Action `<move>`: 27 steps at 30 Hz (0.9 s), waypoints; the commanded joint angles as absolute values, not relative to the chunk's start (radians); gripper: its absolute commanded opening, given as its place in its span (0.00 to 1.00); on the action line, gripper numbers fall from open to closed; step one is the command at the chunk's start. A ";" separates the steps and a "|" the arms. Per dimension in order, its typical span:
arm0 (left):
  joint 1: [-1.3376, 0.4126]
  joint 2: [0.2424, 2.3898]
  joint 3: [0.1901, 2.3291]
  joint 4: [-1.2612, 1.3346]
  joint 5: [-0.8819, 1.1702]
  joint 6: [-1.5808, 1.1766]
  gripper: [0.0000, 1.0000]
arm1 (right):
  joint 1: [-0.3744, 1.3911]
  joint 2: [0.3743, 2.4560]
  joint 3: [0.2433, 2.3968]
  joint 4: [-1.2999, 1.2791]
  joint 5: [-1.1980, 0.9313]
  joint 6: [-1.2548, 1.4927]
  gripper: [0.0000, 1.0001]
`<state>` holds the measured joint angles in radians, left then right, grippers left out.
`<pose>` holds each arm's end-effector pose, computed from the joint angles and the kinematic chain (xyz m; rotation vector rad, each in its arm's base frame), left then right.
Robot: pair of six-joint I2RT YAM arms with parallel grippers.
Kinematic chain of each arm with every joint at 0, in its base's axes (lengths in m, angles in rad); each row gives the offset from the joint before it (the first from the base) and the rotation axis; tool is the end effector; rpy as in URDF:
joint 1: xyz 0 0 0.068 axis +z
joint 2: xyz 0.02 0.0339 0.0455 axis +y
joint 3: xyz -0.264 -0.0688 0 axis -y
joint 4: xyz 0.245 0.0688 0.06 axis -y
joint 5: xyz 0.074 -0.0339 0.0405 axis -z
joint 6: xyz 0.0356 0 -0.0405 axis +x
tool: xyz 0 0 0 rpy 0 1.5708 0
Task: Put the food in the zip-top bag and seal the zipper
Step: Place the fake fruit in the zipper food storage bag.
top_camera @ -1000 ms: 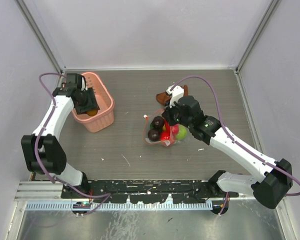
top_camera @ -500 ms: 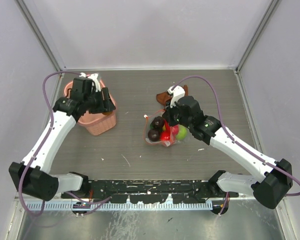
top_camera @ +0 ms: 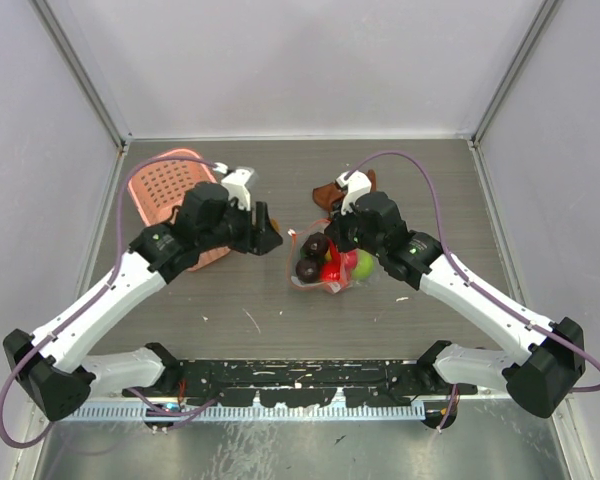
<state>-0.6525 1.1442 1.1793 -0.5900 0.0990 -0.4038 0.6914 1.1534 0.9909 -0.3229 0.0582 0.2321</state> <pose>0.1937 -0.1525 0.3647 0.3346 2.1853 -0.7145 0.2026 0.1650 0.3233 -0.4410 2.0479 0.5082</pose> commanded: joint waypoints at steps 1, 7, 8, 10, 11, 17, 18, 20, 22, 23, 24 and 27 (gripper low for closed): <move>-0.762 1.150 1.140 -0.374 0.069 -0.417 0.45 | 0.689 1.118 1.023 -0.286 0.066 0.254 0.00; -0.855 1.197 1.095 -0.237 0.026 -0.398 0.47 | 0.689 1.103 1.018 -0.291 0.063 0.261 0.00; -0.869 1.206 1.086 -0.200 0.023 -0.399 0.47 | 0.689 1.099 1.016 -0.289 0.061 0.263 0.00; -0.889 1.234 1.069 -0.148 0.017 -0.402 0.47 | 0.690 1.095 1.012 -0.290 0.053 0.267 0.00; -0.900 1.249 1.062 -0.123 0.013 -0.404 0.48 | 0.690 1.094 1.011 -0.290 0.051 0.268 0.00; -0.947 1.364 1.065 -0.034 0.010 -0.433 0.51 | 0.689 1.089 1.007 -0.287 0.044 0.271 0.00; -0.956 1.379 1.068 -0.027 0.009 -0.434 0.52 | 0.689 1.087 1.008 -0.285 0.042 0.273 0.00; -0.973 1.404 1.078 -0.024 0.002 -0.431 0.57 | 0.689 1.086 1.004 -0.280 0.039 0.275 0.00; -0.981 1.421 1.088 -0.030 -0.001 -0.425 0.63 | 0.689 1.087 1.002 -0.279 0.037 0.276 0.00; -0.983 1.423 1.089 -0.036 -0.005 -0.424 0.65 | 0.689 1.086 1.001 -0.278 0.037 0.276 0.00; -0.983 1.423 1.088 -0.041 -0.012 -0.424 0.67 | 0.689 1.086 0.999 -0.278 0.036 0.276 0.00; -0.983 1.402 1.078 -0.048 -0.021 -0.425 0.75 | 0.689 1.084 0.995 -0.275 0.034 0.276 0.00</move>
